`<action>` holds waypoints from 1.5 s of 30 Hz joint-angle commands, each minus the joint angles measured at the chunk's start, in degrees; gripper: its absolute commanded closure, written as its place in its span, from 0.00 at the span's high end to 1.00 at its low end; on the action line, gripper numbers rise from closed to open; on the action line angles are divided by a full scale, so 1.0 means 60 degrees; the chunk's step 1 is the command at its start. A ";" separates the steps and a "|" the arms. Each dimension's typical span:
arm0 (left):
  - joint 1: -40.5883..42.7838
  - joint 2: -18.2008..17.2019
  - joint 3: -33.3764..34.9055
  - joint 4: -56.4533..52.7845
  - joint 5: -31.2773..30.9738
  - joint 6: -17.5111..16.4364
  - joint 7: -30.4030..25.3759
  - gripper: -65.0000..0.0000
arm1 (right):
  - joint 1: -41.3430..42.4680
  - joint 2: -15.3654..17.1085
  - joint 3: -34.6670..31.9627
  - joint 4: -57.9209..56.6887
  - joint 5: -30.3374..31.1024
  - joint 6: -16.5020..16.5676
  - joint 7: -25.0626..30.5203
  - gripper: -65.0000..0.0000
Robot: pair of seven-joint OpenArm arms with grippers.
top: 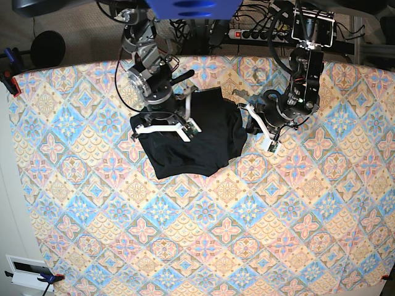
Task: Layout the t-shirt on the table in an organized manner, then fold the t-shirt properly
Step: 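Drag the folded black shirt with the right gripper to the table corner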
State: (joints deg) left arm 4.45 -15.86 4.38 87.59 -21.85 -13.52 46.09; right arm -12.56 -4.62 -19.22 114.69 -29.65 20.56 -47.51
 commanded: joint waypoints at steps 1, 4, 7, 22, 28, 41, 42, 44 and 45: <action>0.0013 -0.0046 0.0010 -0.0027 0.0337 0.0121 0.0370 0.00 | 0.0078 -0.0263 -0.0086 0.0159 0.0040 -0.0034 0.0247 0.00; 0.0013 -0.0046 0.0010 -0.0027 0.0322 0.0121 0.0370 0.00 | 0.0122 -0.0570 -0.0086 0.0086 0.0084 -0.0034 0.0306 0.00; 0.0028 -0.0046 0.0010 -0.0027 0.0322 0.0121 0.0370 0.00 | 0.0122 -0.0629 -0.0086 0.0056 0.0744 -0.0034 0.0262 0.00; 0.0028 0.0115 -0.0064 -0.0027 0.0337 0.0121 0.0370 0.00 | 0.1280 -0.0614 0.0559 -0.1907 0.2575 -0.0049 0.0335 0.00; 0.0087 0.0130 -0.0078 -0.0027 0.0366 0.0121 0.0370 0.00 | 0.1280 -0.0614 0.0530 -0.2727 0.2561 -0.0049 0.0614 0.00; 0.0072 0.0130 -0.0078 -0.0027 0.0381 0.0121 0.0370 0.00 | 0.1280 -0.0072 0.0559 -0.4998 0.2561 -0.0049 0.1156 0.00; 0.0087 0.0130 -0.0078 -0.0027 0.0381 0.0121 0.0370 0.00 | 0.1280 0.0133 0.0574 -0.5057 0.2561 -0.0049 0.1170 0.00; 0.0087 0.0130 -0.0078 -0.0027 0.0381 0.0121 0.0370 0.00 | 0.1280 0.0485 0.0632 -0.5057 0.2575 -0.0049 0.1185 0.00; 0.0087 0.0130 -0.0078 -0.0027 0.0381 0.0121 0.0370 0.00 | 0.1280 0.0822 0.0750 -0.5057 0.2575 -0.0049 0.1185 0.00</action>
State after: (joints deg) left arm 4.80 -14.74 4.05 87.53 -21.30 -13.45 45.82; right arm -3.92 -1.43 -15.68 85.41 -9.72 21.37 -32.23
